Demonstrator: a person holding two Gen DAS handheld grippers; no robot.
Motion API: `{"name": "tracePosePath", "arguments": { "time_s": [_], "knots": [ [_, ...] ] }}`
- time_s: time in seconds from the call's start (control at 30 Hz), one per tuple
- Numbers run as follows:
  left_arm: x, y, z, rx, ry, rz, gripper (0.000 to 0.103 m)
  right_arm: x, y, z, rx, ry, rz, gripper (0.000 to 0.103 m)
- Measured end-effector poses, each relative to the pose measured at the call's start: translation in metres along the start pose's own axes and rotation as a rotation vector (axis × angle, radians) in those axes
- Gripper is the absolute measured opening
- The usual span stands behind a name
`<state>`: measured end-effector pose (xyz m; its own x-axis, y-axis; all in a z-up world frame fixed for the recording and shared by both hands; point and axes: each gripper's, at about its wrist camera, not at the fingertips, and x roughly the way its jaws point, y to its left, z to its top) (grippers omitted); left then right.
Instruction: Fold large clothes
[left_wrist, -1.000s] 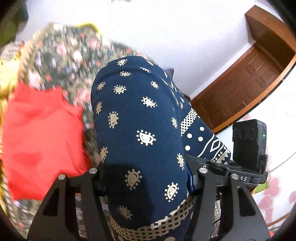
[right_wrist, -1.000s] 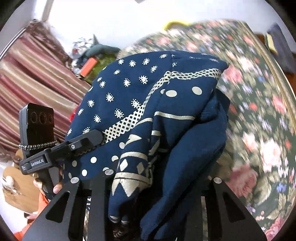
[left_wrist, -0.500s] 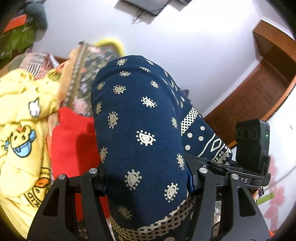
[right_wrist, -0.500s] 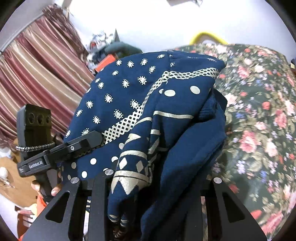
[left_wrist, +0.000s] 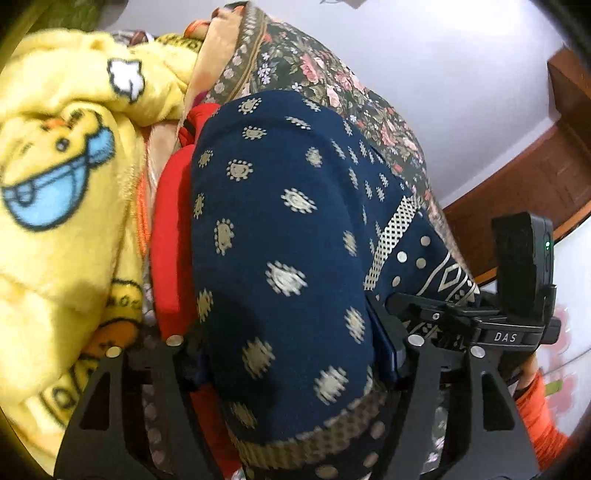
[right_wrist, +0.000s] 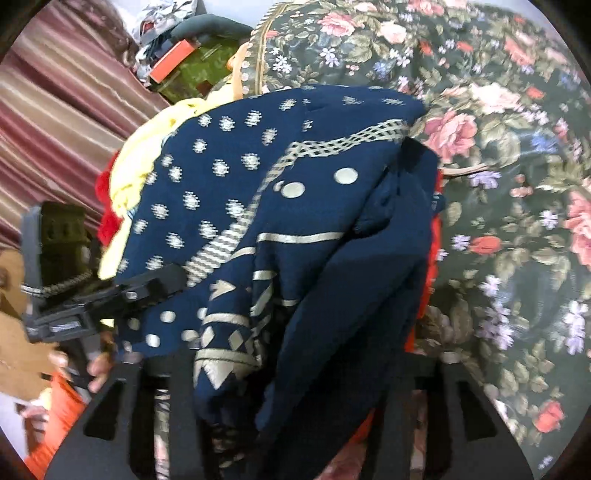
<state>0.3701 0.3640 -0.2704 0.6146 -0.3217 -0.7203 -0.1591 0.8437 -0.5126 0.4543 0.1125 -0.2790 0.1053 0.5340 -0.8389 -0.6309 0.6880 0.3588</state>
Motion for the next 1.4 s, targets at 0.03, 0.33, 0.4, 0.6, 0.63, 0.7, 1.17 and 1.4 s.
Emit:
{"name": "tracePosePath", "arguments": {
  "time_s": [0.03,0.33,0.4,0.6,0.63,0.7,1.17,1.4],
  "knots": [
    [-0.003,-0.003,-0.003,0.01,-0.005,0.019,0.073,-0.003,0.001,-0.003,-0.012,-0.001,-0.018,0.059],
    [-0.033,-0.034,-0.048,0.132,-0.04,0.203,0.086,-0.036,-0.005,-0.036,0.001,-0.039,-0.132,0.073],
    [-0.038,-0.034,-0.062,0.132,-0.016,0.233,0.086,-0.044,-0.004,-0.042,0.002,-0.054,-0.158,0.073],
    [-0.068,-0.045,-0.085,0.103,-0.027,0.293,0.086,-0.076,0.015,-0.056,-0.008,-0.097,-0.177,0.073],
    [-0.075,-0.049,-0.086,0.106,-0.037,0.296,0.086,-0.088,0.022,-0.059,-0.018,-0.127,-0.179,0.073],
    [-0.097,-0.063,-0.088,0.114,-0.08,0.304,0.086,-0.109,0.034,-0.063,-0.03,-0.179,-0.165,0.073],
    [-0.291,-0.215,-0.129,0.34,-0.582,0.279,0.086,-0.288,0.158,-0.134,-0.205,-0.69,-0.117,0.073],
    [-0.344,-0.261,-0.185,0.411,-0.8,0.278,0.086,-0.332,0.191,-0.184,-0.243,-0.9,-0.144,0.073]
  ]
}}
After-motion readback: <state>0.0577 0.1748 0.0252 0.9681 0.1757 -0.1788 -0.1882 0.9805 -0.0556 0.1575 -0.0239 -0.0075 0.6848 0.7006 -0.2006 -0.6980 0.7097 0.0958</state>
